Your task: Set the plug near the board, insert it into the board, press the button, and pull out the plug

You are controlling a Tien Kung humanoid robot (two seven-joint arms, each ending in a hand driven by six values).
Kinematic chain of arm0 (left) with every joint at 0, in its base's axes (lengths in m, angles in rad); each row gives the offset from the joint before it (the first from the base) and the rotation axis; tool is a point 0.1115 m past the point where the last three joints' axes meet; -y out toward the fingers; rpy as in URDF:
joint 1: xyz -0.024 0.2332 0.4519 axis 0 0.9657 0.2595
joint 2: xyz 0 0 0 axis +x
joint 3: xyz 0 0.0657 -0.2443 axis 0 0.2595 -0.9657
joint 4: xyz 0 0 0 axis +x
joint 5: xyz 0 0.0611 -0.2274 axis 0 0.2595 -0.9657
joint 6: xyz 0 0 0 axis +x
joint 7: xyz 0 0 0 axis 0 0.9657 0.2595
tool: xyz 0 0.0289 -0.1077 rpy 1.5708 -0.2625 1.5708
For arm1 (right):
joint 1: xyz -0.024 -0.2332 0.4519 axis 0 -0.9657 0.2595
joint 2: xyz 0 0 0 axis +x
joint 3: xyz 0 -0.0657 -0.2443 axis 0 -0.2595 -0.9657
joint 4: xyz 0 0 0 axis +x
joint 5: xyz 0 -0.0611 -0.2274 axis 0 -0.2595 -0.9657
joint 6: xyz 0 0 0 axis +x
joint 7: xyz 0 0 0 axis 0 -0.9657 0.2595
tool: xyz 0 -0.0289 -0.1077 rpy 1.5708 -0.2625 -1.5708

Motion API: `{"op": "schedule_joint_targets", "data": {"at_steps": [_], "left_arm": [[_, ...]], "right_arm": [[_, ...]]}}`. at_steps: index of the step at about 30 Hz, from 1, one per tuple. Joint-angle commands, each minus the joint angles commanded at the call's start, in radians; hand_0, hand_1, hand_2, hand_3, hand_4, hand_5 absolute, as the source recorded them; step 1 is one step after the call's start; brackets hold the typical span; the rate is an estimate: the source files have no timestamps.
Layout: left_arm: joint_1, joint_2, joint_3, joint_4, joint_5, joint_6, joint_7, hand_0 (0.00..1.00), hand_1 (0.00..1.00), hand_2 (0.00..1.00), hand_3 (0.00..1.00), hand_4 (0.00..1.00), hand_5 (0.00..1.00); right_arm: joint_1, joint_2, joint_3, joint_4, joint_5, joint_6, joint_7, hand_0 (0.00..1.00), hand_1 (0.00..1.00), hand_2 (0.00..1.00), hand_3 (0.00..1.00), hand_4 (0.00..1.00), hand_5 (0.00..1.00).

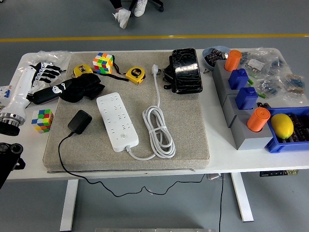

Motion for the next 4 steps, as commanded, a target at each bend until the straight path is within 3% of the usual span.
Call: {"op": "schedule_joint_targets", "data": {"at_steps": [4], "left_arm": [[0.003, -0.001, 0.000, -0.001, 0.001, -0.004, 0.003, 0.478, 0.576, 0.579, 0.602, 0.901, 0.396]], "right_arm": [[-0.002, 0.003, 0.003, -0.001, 0.000, 0.000, 0.000, 0.568, 0.660, 0.664, 0.545, 0.924, 0.477]]}}
